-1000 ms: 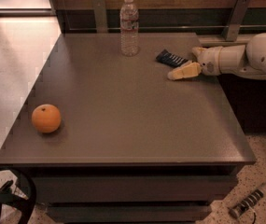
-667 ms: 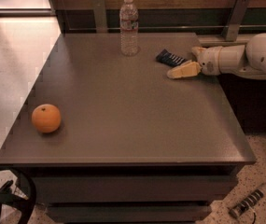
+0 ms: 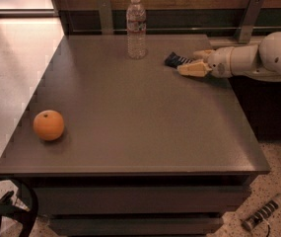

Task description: Move rxbar blueberry near orange

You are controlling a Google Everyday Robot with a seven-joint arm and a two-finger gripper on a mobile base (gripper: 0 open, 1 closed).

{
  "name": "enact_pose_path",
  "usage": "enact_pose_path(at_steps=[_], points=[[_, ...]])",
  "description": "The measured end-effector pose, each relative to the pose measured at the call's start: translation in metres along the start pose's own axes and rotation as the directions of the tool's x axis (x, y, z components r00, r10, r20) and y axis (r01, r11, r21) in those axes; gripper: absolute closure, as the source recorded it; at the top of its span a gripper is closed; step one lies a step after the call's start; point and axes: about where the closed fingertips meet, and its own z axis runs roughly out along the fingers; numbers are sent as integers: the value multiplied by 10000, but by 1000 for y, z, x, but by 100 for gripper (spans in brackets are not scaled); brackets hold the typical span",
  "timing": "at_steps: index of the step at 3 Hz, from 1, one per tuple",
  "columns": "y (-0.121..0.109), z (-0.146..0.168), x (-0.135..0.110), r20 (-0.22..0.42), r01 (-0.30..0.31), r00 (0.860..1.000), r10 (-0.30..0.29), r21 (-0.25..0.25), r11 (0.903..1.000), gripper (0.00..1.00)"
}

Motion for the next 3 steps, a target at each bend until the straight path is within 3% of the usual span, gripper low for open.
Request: enact_pose_path(at_steps=[1,3], points=[[0,-1,-2,0,0,10000,0,-3,10000,100],[0,-1,-2,-1,0,10000,0,-6,10000,100]])
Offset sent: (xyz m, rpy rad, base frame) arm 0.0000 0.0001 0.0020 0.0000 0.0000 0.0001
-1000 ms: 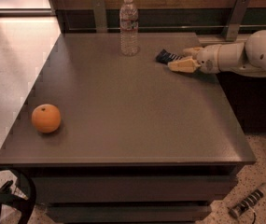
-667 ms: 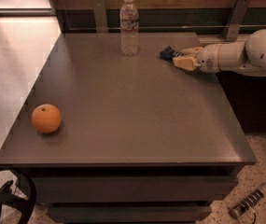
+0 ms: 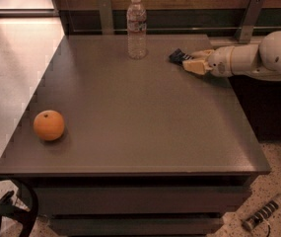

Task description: Move rxbar blueberry near orange

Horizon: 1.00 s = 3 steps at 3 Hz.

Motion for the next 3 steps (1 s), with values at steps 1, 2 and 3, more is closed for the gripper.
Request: enact_pose_path(at_steps=[1,2,3], points=[[0,0,0,0,1,10000,-1,0,10000,100],[0,0,0,-1,2,10000,-2,0,10000,100],[0,0,0,-1,4,10000,-4,1,10000,100]])
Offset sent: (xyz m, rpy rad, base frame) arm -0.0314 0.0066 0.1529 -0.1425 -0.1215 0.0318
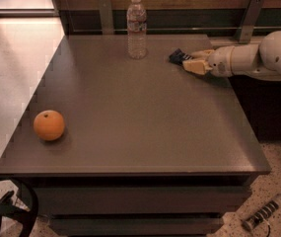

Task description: Move rxbar blueberry near orange

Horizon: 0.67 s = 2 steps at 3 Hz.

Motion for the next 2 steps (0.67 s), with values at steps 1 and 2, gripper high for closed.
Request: enact_pose_path(at_steps=[1,2], points=[[0,0,0,0,0,10000,0,-2,10000,100],[0,0,0,-1,2,10000,-2,1,10000,100]])
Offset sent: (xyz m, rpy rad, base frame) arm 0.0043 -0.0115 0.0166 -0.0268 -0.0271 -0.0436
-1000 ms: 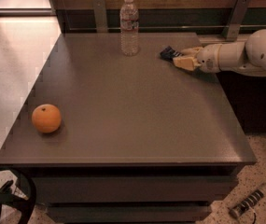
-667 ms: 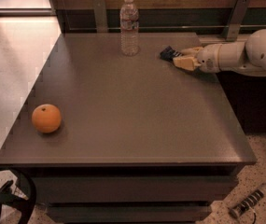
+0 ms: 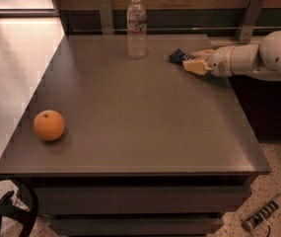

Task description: Move rxbar blueberry near orange

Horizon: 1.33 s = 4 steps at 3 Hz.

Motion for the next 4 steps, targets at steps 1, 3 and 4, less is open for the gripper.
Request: enact_pose_path(at_steps=[1,3,4], points=[[0,0,0,0,0,10000,0,0,10000,100],[0,0,0,0,3,10000,-3,2,10000,100],[0,0,0,-4,8,10000,-8,3,10000,100]])
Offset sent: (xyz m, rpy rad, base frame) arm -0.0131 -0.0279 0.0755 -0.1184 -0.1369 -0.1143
